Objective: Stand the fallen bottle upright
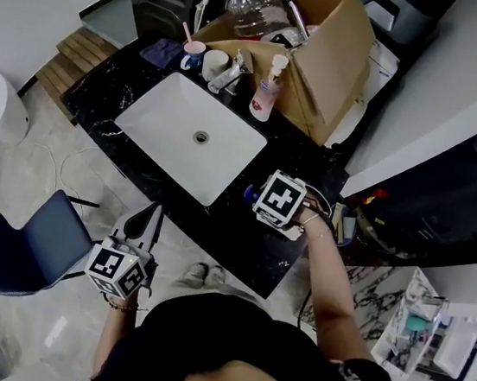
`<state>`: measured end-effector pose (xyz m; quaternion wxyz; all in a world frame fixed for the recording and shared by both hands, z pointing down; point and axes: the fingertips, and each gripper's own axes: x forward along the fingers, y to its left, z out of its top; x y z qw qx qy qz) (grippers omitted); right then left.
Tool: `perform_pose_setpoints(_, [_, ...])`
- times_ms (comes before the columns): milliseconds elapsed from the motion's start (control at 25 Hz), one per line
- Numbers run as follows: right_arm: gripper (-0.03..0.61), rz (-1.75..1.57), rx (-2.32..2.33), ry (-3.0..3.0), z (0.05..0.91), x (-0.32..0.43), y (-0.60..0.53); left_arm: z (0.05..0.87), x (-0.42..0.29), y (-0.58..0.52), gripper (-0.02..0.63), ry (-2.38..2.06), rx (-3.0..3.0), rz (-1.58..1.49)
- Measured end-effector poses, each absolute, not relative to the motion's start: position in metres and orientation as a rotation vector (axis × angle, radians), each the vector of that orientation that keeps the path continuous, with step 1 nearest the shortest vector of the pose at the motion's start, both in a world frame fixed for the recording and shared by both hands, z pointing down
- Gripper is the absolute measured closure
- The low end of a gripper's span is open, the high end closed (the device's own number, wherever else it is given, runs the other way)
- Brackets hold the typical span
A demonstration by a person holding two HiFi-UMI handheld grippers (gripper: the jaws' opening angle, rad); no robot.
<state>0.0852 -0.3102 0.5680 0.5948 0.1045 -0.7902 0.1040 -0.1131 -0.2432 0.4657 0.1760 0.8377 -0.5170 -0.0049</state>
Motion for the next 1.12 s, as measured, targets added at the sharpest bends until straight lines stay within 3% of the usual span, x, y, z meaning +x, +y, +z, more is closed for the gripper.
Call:
perform_pose_setpoints(360, [0.446, 0.323, 0.591, -2.079, 0.515, 0.117, -0.341, 0.467, -0.092, -0.256, 0.611, -1.375, 2.423, 0.007])
perform_pose_setpoints(760, [0.446, 0.178, 1.179, -2.377, 0.451, 0.124, -0.364, 0.468, -0.08, -0.263, 0.611, -1.329, 2.446, 0.036])
perform_pose_setpoints(1120, [0.446, 0.114, 1.614, -2.555, 0.471, 0.142, -0.357, 0.468, -0.081, -0.264, 0.61, -1.326, 2.449, 0.054])
